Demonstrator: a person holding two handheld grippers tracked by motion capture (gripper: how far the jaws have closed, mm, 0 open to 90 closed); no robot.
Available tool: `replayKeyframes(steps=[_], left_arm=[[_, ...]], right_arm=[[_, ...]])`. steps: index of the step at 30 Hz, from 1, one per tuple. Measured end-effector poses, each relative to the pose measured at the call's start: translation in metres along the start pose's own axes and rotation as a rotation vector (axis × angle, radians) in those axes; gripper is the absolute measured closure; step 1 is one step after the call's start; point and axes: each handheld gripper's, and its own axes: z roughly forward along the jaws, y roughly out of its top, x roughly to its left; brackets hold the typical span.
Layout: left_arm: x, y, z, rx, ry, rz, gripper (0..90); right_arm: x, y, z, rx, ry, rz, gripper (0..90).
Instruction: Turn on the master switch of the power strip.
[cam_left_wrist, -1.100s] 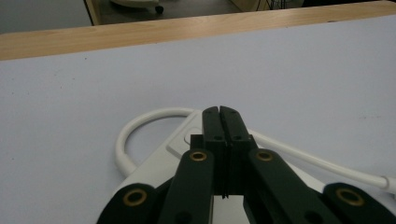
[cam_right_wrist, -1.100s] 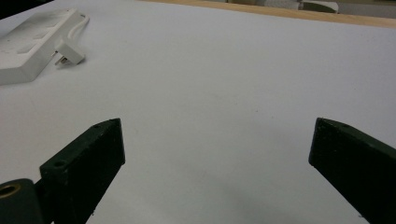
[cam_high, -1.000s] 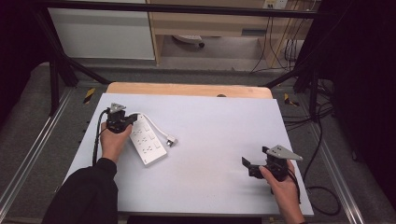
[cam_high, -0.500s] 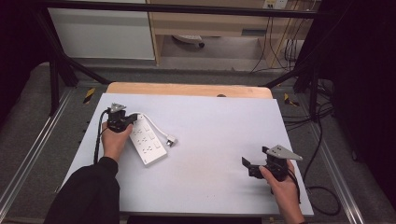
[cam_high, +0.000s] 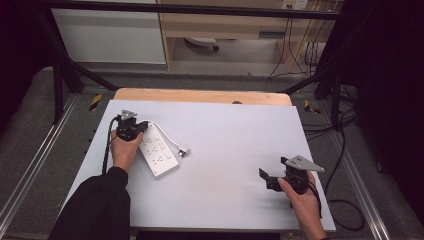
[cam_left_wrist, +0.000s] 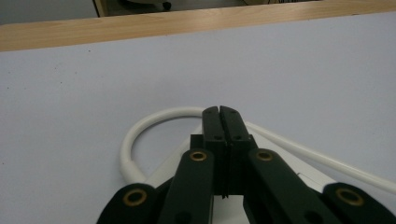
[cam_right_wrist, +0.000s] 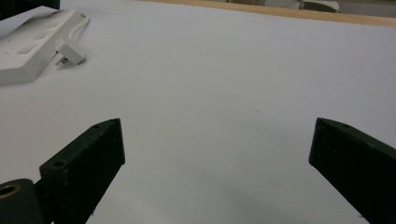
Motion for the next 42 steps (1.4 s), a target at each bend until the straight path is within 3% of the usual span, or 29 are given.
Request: replayKeyframes(steps=[42], left_arm=[[-0.0035, -0.0011, 0.0046, 0.016, 0.014, 0.040, 90.0]], right_arm=[[0.0006, -0.0003, -0.0003, 0.007, 0.002, -0.002, 3.8]])
